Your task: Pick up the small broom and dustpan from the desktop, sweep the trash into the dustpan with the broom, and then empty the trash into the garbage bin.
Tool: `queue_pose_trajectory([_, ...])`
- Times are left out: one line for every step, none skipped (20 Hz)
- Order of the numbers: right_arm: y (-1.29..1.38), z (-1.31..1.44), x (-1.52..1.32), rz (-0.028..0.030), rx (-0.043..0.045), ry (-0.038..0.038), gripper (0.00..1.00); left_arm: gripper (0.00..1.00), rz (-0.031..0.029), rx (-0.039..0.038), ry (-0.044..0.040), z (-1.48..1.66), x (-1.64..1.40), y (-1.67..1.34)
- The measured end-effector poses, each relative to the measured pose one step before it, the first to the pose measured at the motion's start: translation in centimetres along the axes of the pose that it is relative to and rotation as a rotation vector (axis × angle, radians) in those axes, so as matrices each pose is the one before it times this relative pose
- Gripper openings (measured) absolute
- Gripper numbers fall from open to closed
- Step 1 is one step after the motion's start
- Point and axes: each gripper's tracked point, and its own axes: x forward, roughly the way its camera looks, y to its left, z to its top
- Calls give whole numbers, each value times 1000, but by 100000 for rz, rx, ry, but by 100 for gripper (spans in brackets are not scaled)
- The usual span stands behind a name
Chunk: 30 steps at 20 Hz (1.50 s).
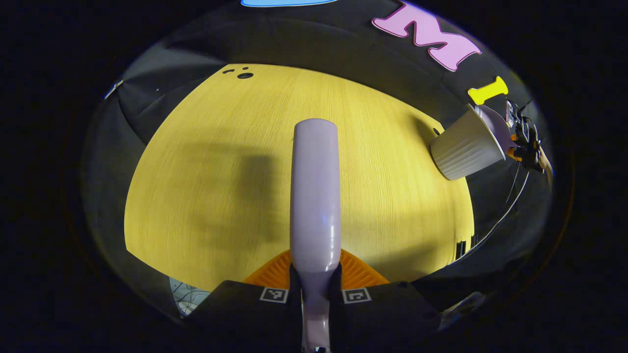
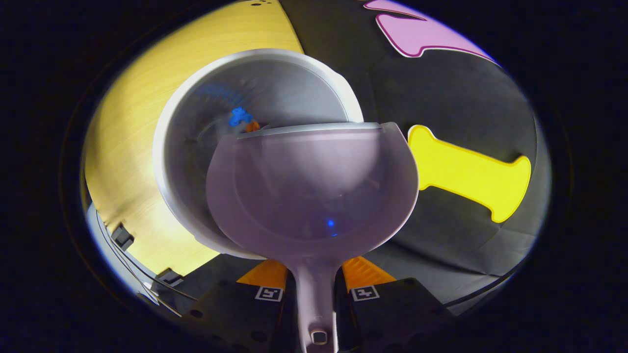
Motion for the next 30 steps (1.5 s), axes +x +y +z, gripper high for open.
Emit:
queue_pose_trajectory([-107, 33, -57, 64, 1896, 213, 35, 26, -109, -664, -495, -127, -90, -69])
queue_pose_trajectory([-264, -150, -328, -238, 1835, 177, 35, 26, 87, -606, -645, 4, -106, 14])
queue_pose_trajectory([-159, -201, -65, 74, 2044, 19, 35, 26, 281, -614, -586, -169, 37, 114])
queue_pose_trajectory([-181, -104, -132, 61, 2471, -364, 35, 26, 116, -809, -674, -58, -111, 24])
queue_pose_trajectory([-205, -151, -60, -180, 2924, -329, 35, 26, -86, -1025, -851, -38, -2, 59])
queue_pose_trajectory([-277, -59, -284, -212, 3008, -340, 35, 26, -86, -1141, -691, -72, -70, 63])
queue_pose_trajectory([-148, -175, -277, 22, 3678, -163, 35, 24, 237, -1357, -706, -151, -149, 190])
queue_pose_trajectory([26, -374, -365, 647, 4033, -263, 35, 26, 205, -1271, -673, -91, -168, 219])
queue_pose_trajectory([15, -323, -444, 1145, 4789, -236, 35, 24, 113, -1019, -782, -163, -287, 192])
queue_pose_trajectory([-31, -380, -376, 1076, 5270, 18, 35, 26, 86, -413, -636, -45, -211, 135])
queue_pose_trajectory([-189, -226, -329, 668, 5285, 139, 35, 26, 420, -317, -1284, -85, -301, 264])
queue_pose_trajectory([-69, -216, -329, 454, 6165, -515, 35, 26, 800, -514, -1011, 39, -131, 367])
queue_pose_trajectory([-111, -193, -340, 228, 5836, -669, 35, 26, 1208, -910, -1345, 27, -174, 372])
queue_pose_trajectory([164, -338, -536, 1354, 7443, -1084, 35, 26, 731, -1160, -1940, 266, -200, 182])
queue_pose_trajectory([182, -322, -488, 1929, 7074, -943, 35, 26, 188, -990, -1750, 88, -341, -48])
queue_pose_trajectory([300, -272, -572, 2017, 7026, -998, 35, 26, 297, -48, -1453, 58, -369, 102])
queue_pose_trajectory([27, -200, -476, 694, 7993, -968, 35, 26, 695, 720, -1360, -71, -305, 336])
queue_pose_trajectory([14, -55, -654, 652, 7913, -1477, 35, 26, 969, 844, -879, -106, -356, 310])
queue_pose_trajectory([191, 8, -160, 984, 7298, -1055, 35, 26, 70, 555, -878, -242, -314, 78])
queue_pose_trajectory([226, -3, 174, 1797, 5266, -925, 35, 25, -577, -248, -401, -193, -380, -93])
queue_pose_trajectory([51, -136, 227, 1266, 3759, -1270, 35, 26, -923, -590, -160, -388, -212, -63])
queue_pose_trajectory([-47, -25, 250, 1040, 3108, -1558, 35, 26, -672, -713, -311, -312, -273, -21])
queue_pose_trajectory([77, 157, 81, 1010, 3712, -1534, 35, 26, -665, -656, -315, -411, -292, 39])
queue_pose_trajectory([227, 10, -35, 1423, 4361, -1245, 35, 26, -349, -316, -189, -353, -278, -56])
queue_pose_trajectory([376, 259, -133, 1773, 5425, -532, 31, 24, -332, 33, 60, -333, -310, -20])
queue_pose_trajectory([384, 554, -196, 3062, 6086, -1293, 35, 26, -708, 919, 318, -451, -413, -56])
queue_pose_trajectory([317, 512, -218, 2996, 5320, -1874, 35, 26, -323, 1443, 372, -387, -450, 18])
queue_pose_trajectory([-112, 431, 221, 1063, 2942, -2043, 35, 26, -413, 1806, 957, -434, -308, 78])
queue_pose_trajectory([22, 286, -64, 210, 792, -2107, 35, 26, -262, 1961, 983, -325, -357, -16])
queue_pose_trajectory([177, -86, 132, 236, 104, -2273, 35, 26, -28, 2079, 341, -139, -43, 57])
